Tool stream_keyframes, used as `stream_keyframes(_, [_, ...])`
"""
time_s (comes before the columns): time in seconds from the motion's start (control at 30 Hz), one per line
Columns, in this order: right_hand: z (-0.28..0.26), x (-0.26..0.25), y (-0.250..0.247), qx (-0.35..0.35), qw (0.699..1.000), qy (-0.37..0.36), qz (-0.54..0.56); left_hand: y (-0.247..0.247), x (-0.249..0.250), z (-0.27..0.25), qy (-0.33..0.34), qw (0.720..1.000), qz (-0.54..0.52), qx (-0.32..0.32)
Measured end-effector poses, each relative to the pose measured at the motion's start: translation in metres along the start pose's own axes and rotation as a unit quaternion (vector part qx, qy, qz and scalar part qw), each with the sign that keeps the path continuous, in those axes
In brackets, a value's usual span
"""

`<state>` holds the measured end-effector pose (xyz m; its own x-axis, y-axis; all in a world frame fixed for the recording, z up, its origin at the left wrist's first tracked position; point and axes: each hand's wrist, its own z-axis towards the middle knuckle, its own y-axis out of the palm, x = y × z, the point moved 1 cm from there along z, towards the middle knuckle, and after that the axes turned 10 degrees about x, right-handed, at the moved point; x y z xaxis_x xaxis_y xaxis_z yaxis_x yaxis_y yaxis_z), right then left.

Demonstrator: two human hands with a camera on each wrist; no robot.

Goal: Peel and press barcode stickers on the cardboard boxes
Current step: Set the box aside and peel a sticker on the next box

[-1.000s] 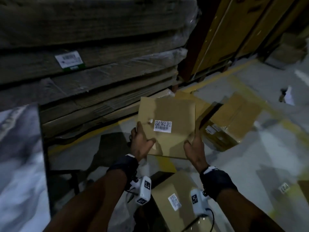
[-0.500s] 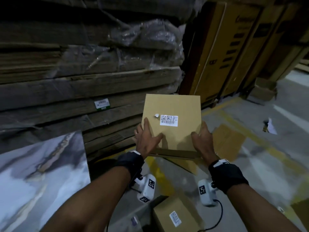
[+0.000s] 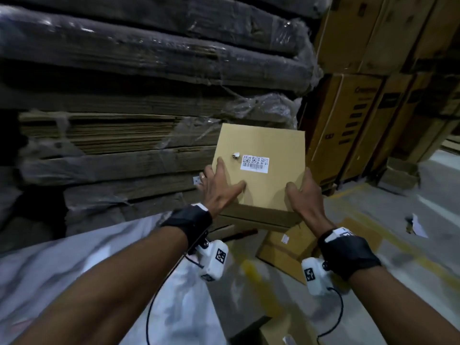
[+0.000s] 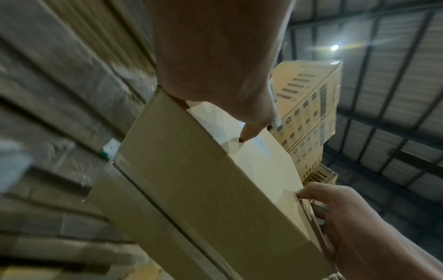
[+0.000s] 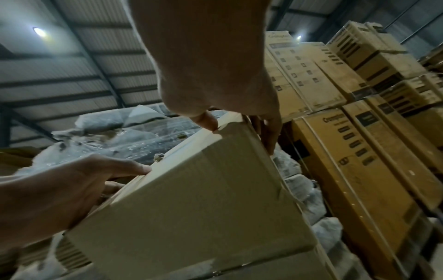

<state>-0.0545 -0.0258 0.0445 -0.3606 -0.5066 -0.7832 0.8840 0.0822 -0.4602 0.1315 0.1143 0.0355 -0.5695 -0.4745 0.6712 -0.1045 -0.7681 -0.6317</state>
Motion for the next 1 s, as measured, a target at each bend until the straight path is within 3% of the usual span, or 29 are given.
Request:
stream_keyframes(0.23, [-0.076, -0.102, 0.067, -0.034, 0.999, -0.031, 0.011, -0.147, -0.084, -0.008, -0.014, 0.998, 0.052, 0.027])
stream_keyframes(0.43, [-0.143, -0.154, 0.143, -0.124, 0.991, -0.053, 0.003, -0.233, -0.165, -0.033, -0.091, 0.990, 0.097, 0.048])
stream_keyframes(0.73, [-0.217, -0.176, 0.226, -0.290, 0.954, -0.075, 0.007, -0.289, -0.270, -0.074, -0.236, 0.956, 0.175, 0.009])
stream_keyframes(1.0, [-0.246, -0.178, 0.271, -0.355, 0.929, -0.103, 0.008, -0.309, -0.320, -0.094, -0.294, 0.937, 0.189, 0.006])
